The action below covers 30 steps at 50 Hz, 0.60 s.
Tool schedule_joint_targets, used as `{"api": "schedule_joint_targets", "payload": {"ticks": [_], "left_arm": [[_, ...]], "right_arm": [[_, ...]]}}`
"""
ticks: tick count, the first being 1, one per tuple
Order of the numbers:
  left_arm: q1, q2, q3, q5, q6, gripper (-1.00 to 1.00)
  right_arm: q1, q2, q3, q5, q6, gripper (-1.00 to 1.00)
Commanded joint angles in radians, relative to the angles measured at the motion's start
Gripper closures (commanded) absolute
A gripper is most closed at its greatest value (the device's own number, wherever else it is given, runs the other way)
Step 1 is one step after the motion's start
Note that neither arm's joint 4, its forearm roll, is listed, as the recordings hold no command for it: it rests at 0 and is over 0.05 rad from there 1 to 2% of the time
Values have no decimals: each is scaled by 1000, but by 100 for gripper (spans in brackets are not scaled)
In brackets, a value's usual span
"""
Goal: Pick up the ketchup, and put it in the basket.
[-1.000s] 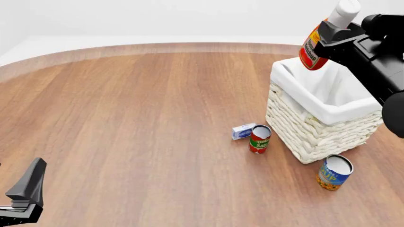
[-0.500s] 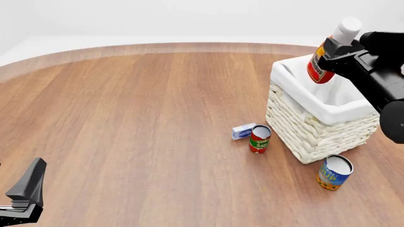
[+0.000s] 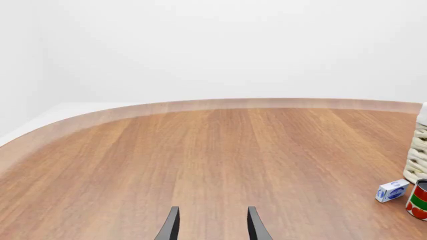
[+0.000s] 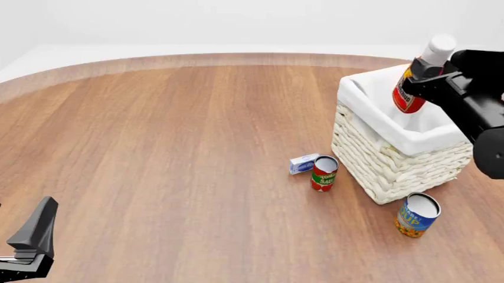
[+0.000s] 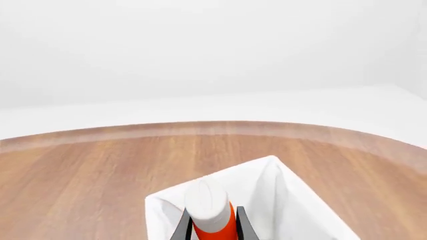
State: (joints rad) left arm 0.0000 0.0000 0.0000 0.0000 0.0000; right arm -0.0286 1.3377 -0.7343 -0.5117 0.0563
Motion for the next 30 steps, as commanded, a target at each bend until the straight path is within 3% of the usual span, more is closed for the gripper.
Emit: {"api": "schedule_joint_targets", "payload": {"ticks": [1,30], "left_arm": [[0,0,0,0,0,-100],[0,0,0,0,0,-100]], "right_arm": [[-14,35,-6,-11,12,100],[-39,68,-3,-22,12,100]]}}
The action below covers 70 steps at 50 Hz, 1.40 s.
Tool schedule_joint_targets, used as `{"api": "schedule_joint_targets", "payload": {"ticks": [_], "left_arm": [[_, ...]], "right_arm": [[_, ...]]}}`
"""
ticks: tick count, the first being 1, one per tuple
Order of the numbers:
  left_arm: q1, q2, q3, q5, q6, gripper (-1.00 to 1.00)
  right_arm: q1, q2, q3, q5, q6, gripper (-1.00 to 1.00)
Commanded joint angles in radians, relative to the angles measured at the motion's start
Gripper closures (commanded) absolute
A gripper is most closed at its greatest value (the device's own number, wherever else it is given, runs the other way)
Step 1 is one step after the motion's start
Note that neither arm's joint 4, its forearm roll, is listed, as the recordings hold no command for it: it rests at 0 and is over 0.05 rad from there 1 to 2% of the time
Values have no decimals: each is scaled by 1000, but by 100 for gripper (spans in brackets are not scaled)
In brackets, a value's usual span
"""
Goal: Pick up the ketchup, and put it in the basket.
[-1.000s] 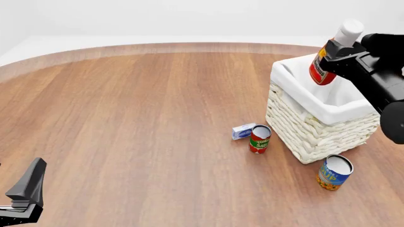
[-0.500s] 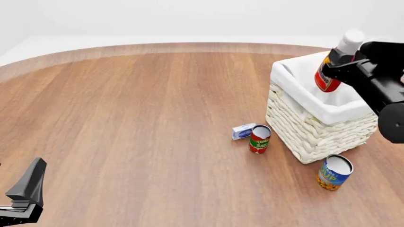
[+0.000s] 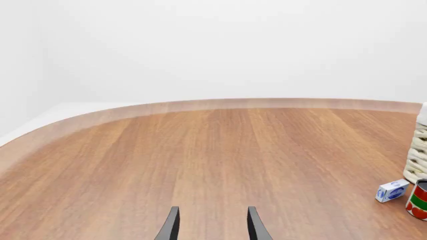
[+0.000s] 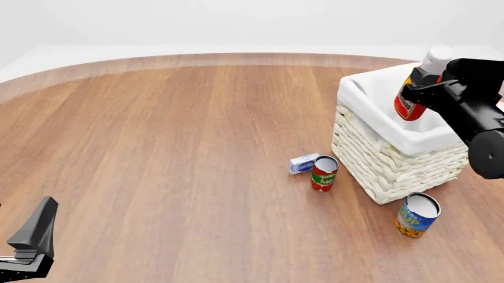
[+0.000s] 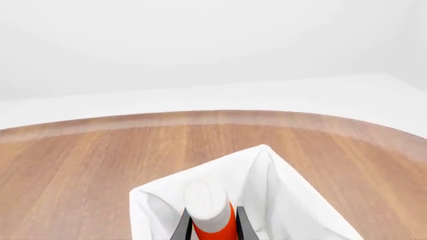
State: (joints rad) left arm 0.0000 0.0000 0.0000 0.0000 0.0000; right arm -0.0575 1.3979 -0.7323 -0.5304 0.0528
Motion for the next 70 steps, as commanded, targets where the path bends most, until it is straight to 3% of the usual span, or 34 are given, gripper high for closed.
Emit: {"api": "schedule_joint_targets", "payload": {"ticks": [1,70], "left_arm": [[0,0,0,0,0,-100],[0,0,0,0,0,-100]], "right_arm": [[-11,10,-6,-3,15,100],[-16,19,-13,12,20,100]]}}
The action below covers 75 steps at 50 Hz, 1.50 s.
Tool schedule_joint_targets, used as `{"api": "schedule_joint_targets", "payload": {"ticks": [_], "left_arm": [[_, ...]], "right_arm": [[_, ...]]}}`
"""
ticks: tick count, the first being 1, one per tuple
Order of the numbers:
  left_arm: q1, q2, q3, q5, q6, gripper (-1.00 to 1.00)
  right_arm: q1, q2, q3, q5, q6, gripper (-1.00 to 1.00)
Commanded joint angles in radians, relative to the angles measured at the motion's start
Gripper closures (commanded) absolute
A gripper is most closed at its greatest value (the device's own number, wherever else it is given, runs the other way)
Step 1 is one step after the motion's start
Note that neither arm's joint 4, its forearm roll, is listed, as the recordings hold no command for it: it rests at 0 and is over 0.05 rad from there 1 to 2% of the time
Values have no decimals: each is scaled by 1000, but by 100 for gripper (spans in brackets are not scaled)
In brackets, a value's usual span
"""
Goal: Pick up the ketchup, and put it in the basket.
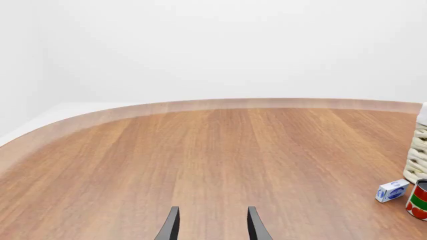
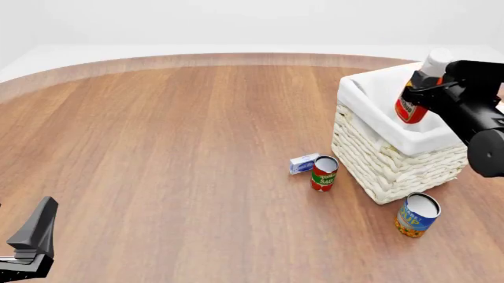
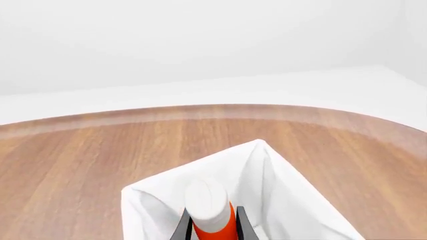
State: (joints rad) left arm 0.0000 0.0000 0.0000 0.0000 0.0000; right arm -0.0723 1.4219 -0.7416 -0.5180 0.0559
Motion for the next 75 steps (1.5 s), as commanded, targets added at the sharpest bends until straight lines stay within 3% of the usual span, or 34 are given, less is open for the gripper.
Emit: {"api": "schedule_joint_targets", "payload": {"ticks": [1,4,5,40,66,75], "left_arm": [[0,0,0,0,0,-100],[0,0,0,0,0,-100],[0,0,0,0,0,-100],[0,0,0,0,0,-100],[0,0,0,0,0,-100],[0,0,0,0,0,-100]], "right_arm": [[-4,-5,-3,-1,18,100],[-3,-8,-3,0,17,100],[-3,-8,-3,1,18,-100],[21,-18,2,-8,26,-100],[93,-33,9,-28,40,-100],[160,-39,15,-45,43,-100]]}}
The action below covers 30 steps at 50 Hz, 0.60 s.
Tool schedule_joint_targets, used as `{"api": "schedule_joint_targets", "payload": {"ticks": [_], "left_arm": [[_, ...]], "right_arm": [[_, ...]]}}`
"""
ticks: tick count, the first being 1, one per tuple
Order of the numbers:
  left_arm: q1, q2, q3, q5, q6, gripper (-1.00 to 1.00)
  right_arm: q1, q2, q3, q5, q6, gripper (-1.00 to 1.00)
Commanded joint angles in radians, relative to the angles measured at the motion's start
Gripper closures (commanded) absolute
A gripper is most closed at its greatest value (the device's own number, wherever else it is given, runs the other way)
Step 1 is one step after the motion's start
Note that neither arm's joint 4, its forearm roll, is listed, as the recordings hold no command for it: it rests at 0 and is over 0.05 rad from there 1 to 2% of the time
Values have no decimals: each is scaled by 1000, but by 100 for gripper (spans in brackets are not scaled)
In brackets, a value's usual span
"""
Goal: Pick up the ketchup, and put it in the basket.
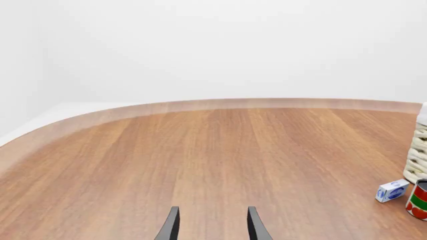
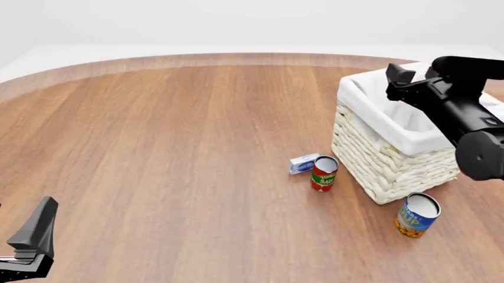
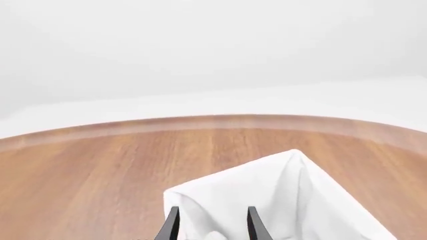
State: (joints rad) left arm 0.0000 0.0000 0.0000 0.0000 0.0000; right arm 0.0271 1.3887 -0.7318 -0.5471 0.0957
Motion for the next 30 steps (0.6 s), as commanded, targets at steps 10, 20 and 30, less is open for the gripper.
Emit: {"api": "schedule_joint_targets", "payload": {"ticks": [10,20,30], "left_arm": [[0,0,0,0,0,-100],[0,0,0,0,0,-100],[0,0,0,0,0,-100]], "right_arm": [[134,-19,19,-40,14,-100],[253,-42,40,-69,9,-100],[370,-58,55,-72,8,-100]]}}
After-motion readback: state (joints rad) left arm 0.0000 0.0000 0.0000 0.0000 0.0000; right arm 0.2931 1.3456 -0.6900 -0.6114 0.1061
